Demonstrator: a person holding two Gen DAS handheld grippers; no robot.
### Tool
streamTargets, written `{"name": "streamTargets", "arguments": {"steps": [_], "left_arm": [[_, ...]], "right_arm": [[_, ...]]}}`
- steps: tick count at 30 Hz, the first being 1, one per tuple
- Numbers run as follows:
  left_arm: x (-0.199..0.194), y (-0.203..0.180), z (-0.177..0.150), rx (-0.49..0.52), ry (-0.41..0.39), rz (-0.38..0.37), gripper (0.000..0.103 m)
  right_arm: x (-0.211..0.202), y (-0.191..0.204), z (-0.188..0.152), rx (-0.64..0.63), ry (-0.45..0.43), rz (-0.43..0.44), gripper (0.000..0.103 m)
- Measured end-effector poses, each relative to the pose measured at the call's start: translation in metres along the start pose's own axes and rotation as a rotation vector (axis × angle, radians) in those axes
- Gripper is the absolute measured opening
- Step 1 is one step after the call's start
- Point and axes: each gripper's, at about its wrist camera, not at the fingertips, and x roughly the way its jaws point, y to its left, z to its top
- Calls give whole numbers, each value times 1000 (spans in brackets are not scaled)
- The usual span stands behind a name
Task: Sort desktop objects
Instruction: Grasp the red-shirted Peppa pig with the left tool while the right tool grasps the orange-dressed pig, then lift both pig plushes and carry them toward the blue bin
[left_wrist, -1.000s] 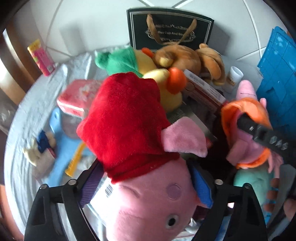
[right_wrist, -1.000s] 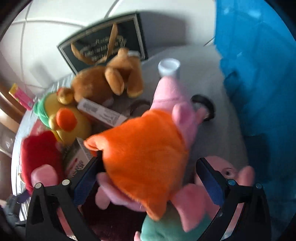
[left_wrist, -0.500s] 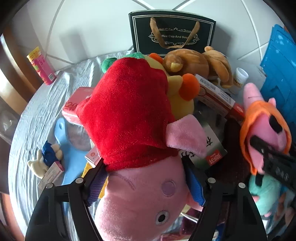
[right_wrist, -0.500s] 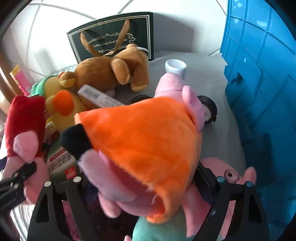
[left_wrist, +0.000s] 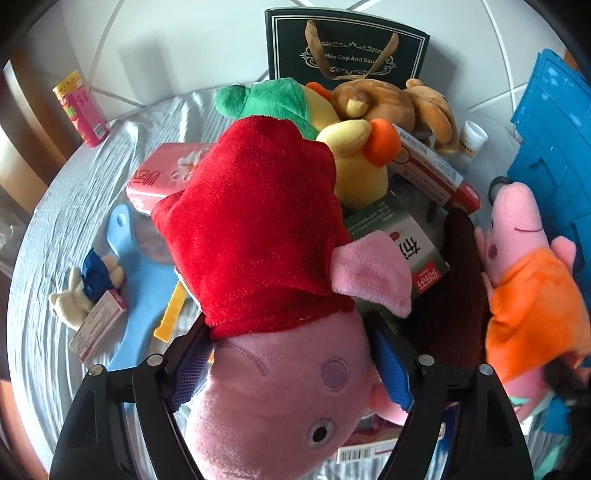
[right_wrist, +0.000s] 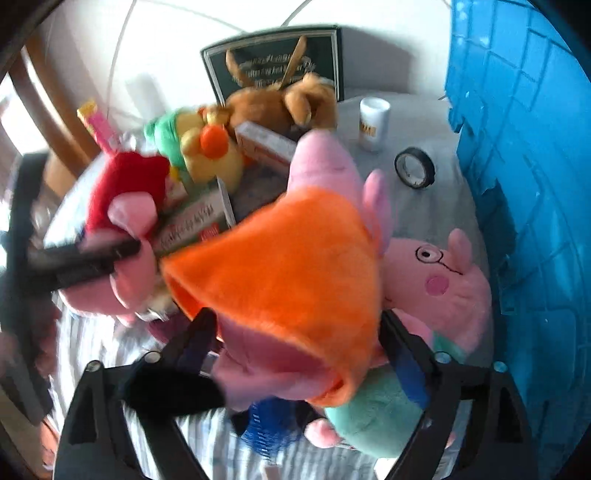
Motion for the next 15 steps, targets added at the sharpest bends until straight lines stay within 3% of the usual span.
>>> {"name": "streamTargets", "arguments": {"steps": [6,11,12,13,15], "left_arm": [[0,-6,-2,2,-10,20,80],[-2,-8,-4,7,-27,31,76],[-4,-8,-5,7,-32,30,74],[-6,-7,-5,5,-35,27,73],[-14,-6,-9,-2,-43,4,73]], "right_arm": [[14,-1,19,65,-8,-31,103],[70,-10,12,146,119,-20,103],[76,-8,10,131,126,-37,98],[77,-4,8,100,121,-73,87],[70,2,7,78,103,-77,83]]}}
